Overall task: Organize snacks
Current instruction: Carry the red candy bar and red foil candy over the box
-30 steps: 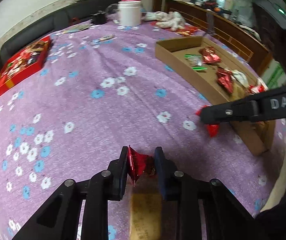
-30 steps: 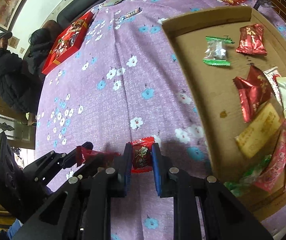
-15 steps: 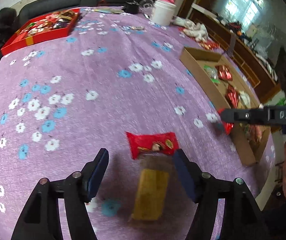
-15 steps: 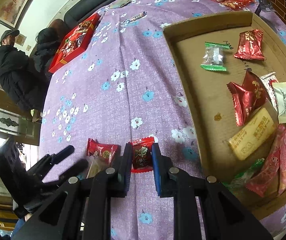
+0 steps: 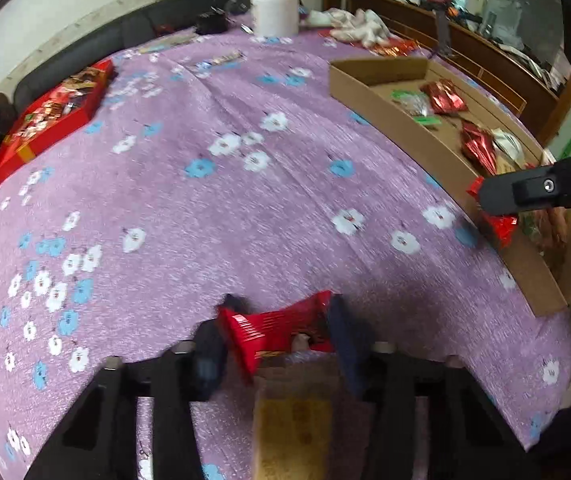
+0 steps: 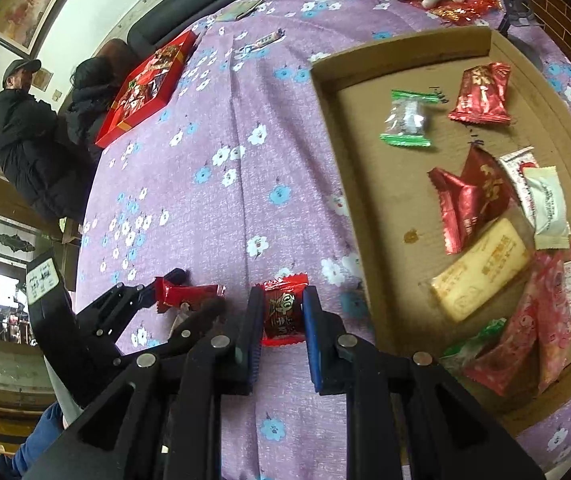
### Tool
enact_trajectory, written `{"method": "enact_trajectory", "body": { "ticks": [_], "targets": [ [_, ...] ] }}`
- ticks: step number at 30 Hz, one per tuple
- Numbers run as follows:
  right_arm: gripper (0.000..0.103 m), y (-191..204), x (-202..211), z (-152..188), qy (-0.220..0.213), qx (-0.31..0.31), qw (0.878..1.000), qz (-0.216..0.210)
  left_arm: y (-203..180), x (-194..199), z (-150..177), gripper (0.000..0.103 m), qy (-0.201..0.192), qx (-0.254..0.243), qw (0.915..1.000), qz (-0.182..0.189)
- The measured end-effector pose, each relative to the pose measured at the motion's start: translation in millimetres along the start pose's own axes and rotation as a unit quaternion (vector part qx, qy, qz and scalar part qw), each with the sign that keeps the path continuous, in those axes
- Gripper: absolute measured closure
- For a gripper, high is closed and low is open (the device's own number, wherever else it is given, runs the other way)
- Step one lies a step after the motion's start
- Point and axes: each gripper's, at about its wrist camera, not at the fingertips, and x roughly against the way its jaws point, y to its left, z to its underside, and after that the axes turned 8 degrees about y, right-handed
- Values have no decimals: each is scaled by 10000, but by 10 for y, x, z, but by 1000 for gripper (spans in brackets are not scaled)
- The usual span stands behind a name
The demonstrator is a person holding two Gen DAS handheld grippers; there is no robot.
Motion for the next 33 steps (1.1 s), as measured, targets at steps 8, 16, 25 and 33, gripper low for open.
{"method": "enact_trajectory", "body": {
  "ticks": [8,16,25,33],
  "targets": [
    [85,-20,40,-12,-38,19,10000,25,53,103,-13,67,-85,51,9997,233],
    [85,-30,68,3,-54,32,10000,13,109,264,-6,41,11,-145,9994,327],
    [85,-46,83,29,-73,-18,10000,20,-42,277,9,31,123,-1387,9902,92],
    [85,-64,136,74,-135,-82,9999,68,2,21,-111,55,404,-2337,9715,0]
  ]
}}
